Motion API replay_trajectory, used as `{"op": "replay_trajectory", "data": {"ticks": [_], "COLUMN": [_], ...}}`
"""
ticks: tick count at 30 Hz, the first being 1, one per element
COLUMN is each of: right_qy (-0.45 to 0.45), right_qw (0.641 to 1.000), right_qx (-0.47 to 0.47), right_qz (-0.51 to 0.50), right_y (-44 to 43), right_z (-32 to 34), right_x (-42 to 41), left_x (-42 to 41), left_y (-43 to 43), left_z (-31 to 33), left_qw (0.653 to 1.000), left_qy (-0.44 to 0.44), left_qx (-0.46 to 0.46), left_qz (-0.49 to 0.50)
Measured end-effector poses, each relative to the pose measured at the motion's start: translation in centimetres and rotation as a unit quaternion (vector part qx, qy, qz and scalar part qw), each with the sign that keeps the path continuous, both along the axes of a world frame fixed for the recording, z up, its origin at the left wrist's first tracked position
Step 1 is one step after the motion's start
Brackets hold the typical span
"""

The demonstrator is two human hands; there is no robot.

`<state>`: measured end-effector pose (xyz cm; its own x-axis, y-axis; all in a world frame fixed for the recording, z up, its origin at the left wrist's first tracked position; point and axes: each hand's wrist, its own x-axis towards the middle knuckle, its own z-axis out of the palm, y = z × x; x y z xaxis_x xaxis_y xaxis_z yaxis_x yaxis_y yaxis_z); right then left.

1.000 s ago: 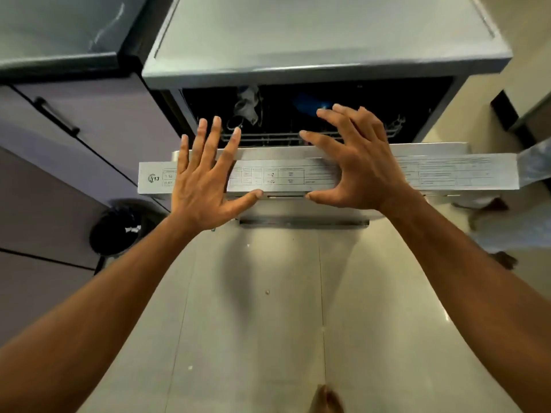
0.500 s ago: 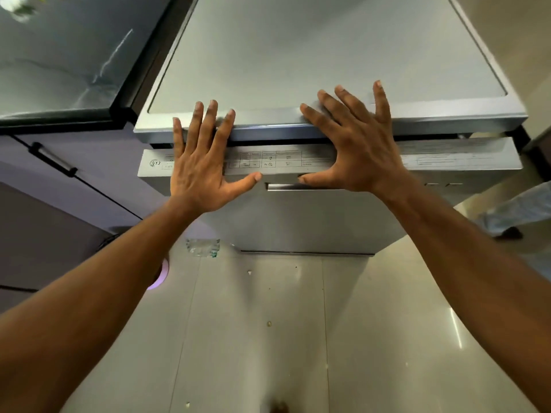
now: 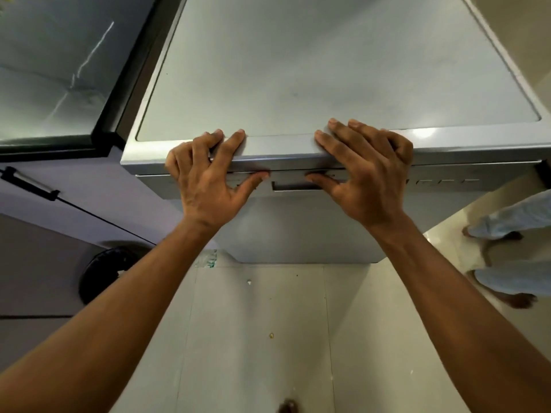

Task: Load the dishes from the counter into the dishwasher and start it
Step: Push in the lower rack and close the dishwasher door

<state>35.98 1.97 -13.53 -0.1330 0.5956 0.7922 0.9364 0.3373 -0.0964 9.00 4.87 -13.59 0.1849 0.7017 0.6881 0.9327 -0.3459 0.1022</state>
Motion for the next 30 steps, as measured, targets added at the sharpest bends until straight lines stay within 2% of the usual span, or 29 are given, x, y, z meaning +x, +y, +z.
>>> {"op": "replay_trajectory", "data": {"ticks": [5, 9, 19, 22, 26, 30], "right_qy": [-0.010, -0.008, 0.063, 0.069, 0.060, 0.043], "right_qw": [0.999, 1.000, 0.992, 0.984, 0.966, 0.936], "right_qx": [0.032, 0.010, -0.102, -0.148, -0.244, -0.349], "right_qz": [0.006, 0.004, -0.047, -0.066, -0.056, 0.004], "right_y": [0.4, 0.3, -1.1, -0.5, 3.3, 10.5], "right_z": [-0.4, -0.3, 2.3, 3.7, 6.3, 9.3], "right_x": [0.3, 0.0, -2.9, -3.7, -3.8, -4.1], "left_x": [-0.1, -0.3, 0.2, -0.2, -1.7, -4.7], "left_y": [0.3, 0.4, -0.9, 0.0, 3.6, 9.4], "left_z": [-0.1, 0.2, 4.1, 6.5, 8.9, 9.9], "left_qw": [1.000, 1.000, 0.991, 0.980, 0.962, 0.968], "left_qy": [0.003, -0.005, -0.028, -0.059, -0.030, -0.056], "left_qx": [0.022, 0.003, -0.128, -0.188, -0.270, -0.235], "left_qz": [-0.005, -0.004, 0.005, -0.020, -0.030, 0.065]}}
